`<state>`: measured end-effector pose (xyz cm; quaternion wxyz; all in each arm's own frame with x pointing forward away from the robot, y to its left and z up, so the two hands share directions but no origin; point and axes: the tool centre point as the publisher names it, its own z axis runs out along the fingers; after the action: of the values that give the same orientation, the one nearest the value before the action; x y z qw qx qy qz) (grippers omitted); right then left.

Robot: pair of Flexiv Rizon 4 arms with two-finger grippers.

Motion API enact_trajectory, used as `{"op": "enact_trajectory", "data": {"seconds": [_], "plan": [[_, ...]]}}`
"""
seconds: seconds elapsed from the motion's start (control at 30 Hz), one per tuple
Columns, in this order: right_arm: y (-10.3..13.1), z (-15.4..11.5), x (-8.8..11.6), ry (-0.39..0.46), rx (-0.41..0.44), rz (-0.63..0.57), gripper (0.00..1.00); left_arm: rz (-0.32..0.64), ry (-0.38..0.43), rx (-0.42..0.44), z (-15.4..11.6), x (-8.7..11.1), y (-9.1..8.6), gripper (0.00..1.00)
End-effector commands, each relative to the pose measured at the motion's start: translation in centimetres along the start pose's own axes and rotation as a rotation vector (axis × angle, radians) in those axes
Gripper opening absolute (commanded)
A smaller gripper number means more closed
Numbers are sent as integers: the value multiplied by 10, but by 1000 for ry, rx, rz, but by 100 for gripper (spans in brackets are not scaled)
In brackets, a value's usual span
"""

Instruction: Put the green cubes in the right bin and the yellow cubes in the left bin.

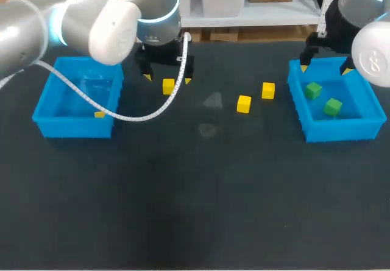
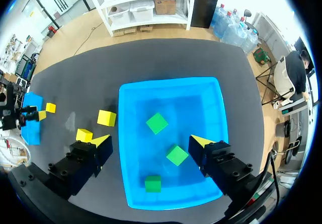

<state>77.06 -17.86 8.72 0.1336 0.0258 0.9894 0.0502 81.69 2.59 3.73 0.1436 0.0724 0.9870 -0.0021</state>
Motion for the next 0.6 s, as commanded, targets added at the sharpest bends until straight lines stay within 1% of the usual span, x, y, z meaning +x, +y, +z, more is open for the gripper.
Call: {"op": "enact_trajectory", "data": {"seconds": [0.03,0.3,0.4,0.47,0.6], "plan": [[0,-1,3,-8,2,2,100,2,51,-19,17,-15,-5,100],[0,-1,3,-8,2,2,100,-7,104,-34,37,-11,-5,100],[0,-1,3,-8,2,2,100,-4,138,-34,41,-8,-4,100],[0,-1,3,-8,2,2,100,-22,175,-13,45,-3,-2,100],[0,-1,3,-8,2,2,100,-54,215,10,52,5,3,100]]}}
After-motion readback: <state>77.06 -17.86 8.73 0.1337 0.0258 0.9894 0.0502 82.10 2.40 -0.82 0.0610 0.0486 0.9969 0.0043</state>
